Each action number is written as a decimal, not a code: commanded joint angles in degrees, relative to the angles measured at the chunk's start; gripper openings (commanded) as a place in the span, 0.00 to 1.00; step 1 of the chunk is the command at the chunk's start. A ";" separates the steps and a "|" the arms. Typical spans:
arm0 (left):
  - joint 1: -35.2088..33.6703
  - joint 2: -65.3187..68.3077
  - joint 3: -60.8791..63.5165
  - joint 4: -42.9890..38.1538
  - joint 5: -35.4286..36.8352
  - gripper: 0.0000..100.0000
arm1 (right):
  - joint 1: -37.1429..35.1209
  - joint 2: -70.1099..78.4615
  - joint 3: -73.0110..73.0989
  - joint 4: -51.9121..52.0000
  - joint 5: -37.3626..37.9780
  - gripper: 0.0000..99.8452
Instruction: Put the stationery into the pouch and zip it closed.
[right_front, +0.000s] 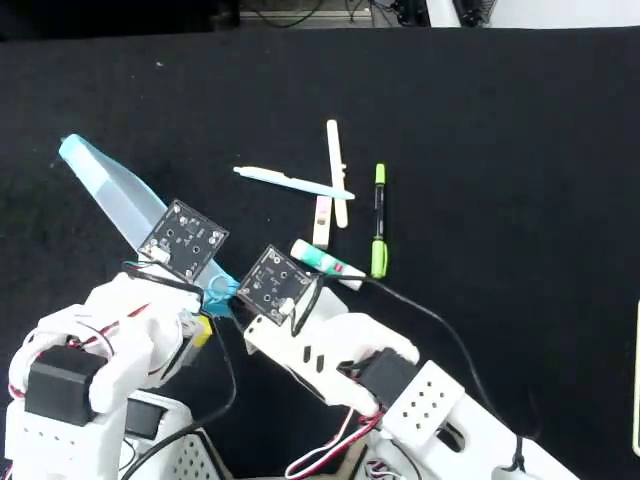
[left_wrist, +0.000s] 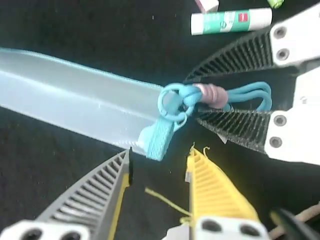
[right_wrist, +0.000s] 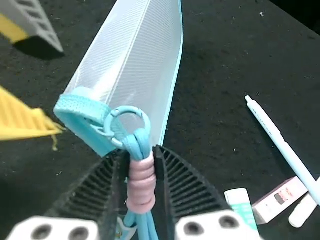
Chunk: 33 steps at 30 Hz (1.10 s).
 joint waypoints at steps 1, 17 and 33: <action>0.84 0.44 0.57 -2.11 -1.49 0.19 | 0.97 -1.54 -1.80 -1.76 -0.35 0.01; -8.57 0.44 5.23 -7.65 -10.37 0.19 | 0.97 -1.54 -1.98 -1.67 -0.35 0.01; -8.57 -0.26 10.42 -15.21 -10.20 0.10 | 0.97 -1.54 -1.10 -1.67 -0.70 0.01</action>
